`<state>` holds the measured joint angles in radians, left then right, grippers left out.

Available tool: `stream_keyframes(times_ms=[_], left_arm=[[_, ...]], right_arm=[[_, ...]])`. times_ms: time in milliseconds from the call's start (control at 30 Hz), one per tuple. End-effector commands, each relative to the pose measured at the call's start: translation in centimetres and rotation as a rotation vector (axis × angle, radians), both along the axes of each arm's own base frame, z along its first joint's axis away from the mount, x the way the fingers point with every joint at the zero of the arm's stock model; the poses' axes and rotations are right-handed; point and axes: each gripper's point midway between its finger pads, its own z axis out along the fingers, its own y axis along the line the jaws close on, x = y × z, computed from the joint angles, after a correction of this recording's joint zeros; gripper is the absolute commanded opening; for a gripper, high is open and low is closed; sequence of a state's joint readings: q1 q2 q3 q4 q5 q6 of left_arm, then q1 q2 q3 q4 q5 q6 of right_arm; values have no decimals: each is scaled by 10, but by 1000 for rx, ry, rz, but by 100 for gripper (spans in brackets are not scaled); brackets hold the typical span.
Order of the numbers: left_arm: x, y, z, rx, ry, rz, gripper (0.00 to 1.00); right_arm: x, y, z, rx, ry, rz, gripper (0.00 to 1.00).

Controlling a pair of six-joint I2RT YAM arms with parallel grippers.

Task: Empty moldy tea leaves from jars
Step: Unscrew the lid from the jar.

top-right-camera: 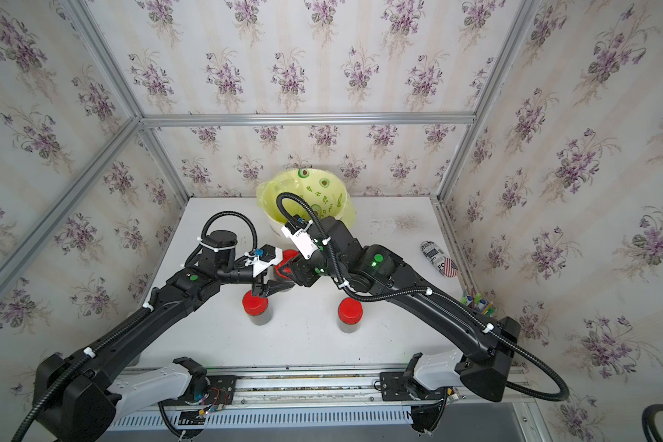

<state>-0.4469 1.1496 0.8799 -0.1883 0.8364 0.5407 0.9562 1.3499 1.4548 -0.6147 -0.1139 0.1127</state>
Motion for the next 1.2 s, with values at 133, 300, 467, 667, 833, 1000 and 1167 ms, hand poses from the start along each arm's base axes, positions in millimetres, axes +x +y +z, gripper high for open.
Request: stream_keyframes(times_ms=[133, 300, 467, 667, 833, 1000, 1167], left_arm=[[-7, -3, 11, -35, -26, -48, 51], [-7, -3, 12, -36, -27, -50, 51], [-8, -4, 11, -37, -25, -56, 51], [-9, -3, 12, -39, -29, -57, 51], [-11, -4, 12, -43, -24, -68, 52], [-13, -4, 12, -46, -22, -75, 52], [-15, -5, 12, -49, -19, -88, 53]], right_arm=[[10, -11, -6, -68, -52, -43, 42], [9, -8, -5, -90, -113, 19, 41], [7, -4, -7, -127, -181, 115, 40], [2, -2, 2, -98, -226, 254, 40], [-5, -3, 7, -92, -285, 377, 40], [-5, -7, 12, -82, -315, 457, 39], [-2, -12, 13, -87, -327, 518, 38]])
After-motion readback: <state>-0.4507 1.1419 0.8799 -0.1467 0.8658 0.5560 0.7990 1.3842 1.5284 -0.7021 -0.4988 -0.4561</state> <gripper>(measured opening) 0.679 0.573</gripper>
